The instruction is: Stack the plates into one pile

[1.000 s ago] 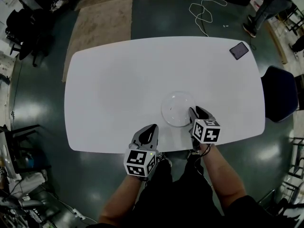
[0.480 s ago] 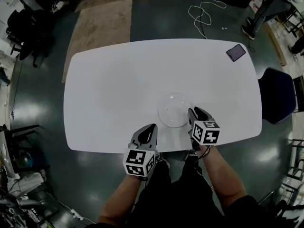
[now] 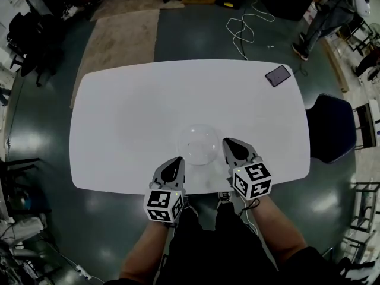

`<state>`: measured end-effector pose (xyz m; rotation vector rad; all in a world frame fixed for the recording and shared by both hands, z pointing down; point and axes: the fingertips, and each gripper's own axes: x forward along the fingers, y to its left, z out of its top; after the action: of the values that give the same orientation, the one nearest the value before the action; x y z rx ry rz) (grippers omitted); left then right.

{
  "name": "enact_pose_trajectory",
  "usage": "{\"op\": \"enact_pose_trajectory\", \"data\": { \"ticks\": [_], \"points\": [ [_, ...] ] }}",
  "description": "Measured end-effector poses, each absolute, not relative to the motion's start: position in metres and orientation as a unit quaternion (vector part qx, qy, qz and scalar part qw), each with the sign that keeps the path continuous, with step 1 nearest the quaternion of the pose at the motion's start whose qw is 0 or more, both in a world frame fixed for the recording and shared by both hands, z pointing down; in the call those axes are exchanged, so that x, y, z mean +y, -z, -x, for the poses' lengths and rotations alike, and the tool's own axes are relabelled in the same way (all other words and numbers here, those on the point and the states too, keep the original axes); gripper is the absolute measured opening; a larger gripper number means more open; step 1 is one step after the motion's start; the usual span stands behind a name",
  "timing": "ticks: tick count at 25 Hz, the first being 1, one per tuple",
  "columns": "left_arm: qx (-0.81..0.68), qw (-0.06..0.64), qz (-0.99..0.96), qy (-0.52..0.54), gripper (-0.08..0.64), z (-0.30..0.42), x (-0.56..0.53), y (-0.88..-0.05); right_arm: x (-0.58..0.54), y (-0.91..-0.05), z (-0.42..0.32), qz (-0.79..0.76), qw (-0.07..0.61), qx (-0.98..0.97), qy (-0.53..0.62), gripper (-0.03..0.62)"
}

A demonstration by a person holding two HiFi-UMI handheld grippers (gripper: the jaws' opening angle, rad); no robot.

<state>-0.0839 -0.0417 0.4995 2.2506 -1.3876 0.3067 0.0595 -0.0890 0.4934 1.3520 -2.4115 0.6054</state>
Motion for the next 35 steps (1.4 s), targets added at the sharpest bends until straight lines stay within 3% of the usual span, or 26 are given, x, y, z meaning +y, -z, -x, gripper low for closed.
{"op": "enact_pose_trajectory", "data": {
  "ticks": [15,25,35],
  "points": [
    [-0.624,0.145,-0.765,-0.073,0.017,0.043,-0.030,-0.411,-0.086,-0.395,-0.097,-0.352,0.108,-0.922,-0.119,0.017],
    [-0.660,0.146,-0.732,-0.079,0.017,0.046,0.007,-0.409,-0.065,-0.409,-0.080,-0.297,0.115,-0.939,-0.130,0.017],
    [-0.624,0.146,-0.762,-0.091,0.017,0.061,0.029,-0.402,-0.032,-0.407,-0.065,-0.337,0.112,-0.922,-0.153,0.017]
  ]
}}
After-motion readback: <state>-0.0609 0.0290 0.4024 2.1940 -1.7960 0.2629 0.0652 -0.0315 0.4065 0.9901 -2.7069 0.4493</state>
